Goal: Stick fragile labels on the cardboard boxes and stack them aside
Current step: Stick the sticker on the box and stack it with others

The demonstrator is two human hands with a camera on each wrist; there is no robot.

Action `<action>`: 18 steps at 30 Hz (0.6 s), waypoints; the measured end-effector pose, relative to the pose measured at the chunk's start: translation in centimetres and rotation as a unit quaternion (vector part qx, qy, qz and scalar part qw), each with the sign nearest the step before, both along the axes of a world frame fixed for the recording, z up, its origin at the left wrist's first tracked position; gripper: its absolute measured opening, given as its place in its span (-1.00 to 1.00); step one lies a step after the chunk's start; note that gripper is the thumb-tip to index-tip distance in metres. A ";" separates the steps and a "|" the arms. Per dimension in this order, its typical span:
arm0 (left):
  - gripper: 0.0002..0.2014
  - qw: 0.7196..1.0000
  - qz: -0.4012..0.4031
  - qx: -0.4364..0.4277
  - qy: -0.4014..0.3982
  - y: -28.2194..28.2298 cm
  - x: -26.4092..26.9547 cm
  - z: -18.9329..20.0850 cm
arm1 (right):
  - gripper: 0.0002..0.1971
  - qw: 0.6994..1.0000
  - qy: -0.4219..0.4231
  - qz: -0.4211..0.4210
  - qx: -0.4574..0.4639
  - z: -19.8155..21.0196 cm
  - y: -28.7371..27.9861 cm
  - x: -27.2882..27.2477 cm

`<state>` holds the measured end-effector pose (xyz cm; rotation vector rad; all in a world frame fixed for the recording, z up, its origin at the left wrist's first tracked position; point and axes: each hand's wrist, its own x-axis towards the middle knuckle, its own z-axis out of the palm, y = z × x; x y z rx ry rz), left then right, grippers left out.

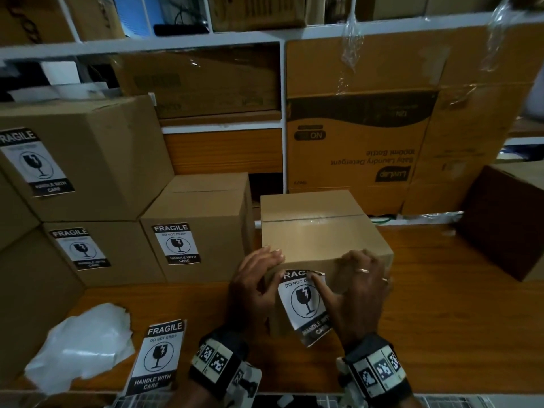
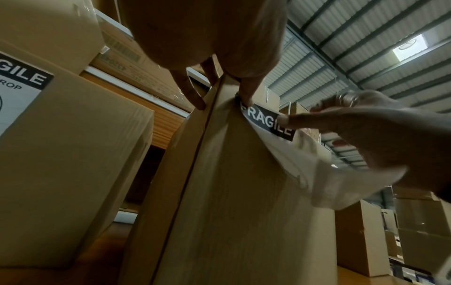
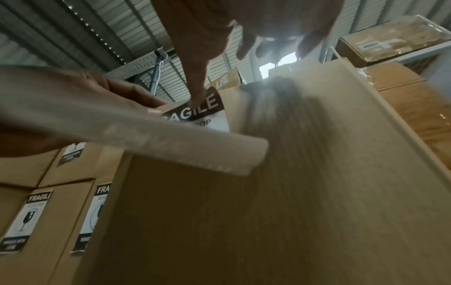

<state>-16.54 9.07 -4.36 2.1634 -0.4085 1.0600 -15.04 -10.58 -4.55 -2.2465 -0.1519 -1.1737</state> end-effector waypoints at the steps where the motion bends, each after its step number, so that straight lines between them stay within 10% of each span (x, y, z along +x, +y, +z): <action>1: -0.71 1.000 -0.005 -0.001 -0.005 0.0 0.1 0.0 | -0.29 1.000 -0.014 0.016 -0.011 0.3 0.0 0.2; 13: -0.66 0.998 -0.029 0.028 -0.042 0.4 1.0 -2.2 | -0.71 0.986 -0.044 0.158 -0.028 -0.9 -1.3 3.0; 18: -0.24 0.997 -0.008 0.073 -0.010 -0.7 0.7 -3.7 | -0.55 0.981 -0.036 0.166 -0.092 -1.6 -2.1 3.2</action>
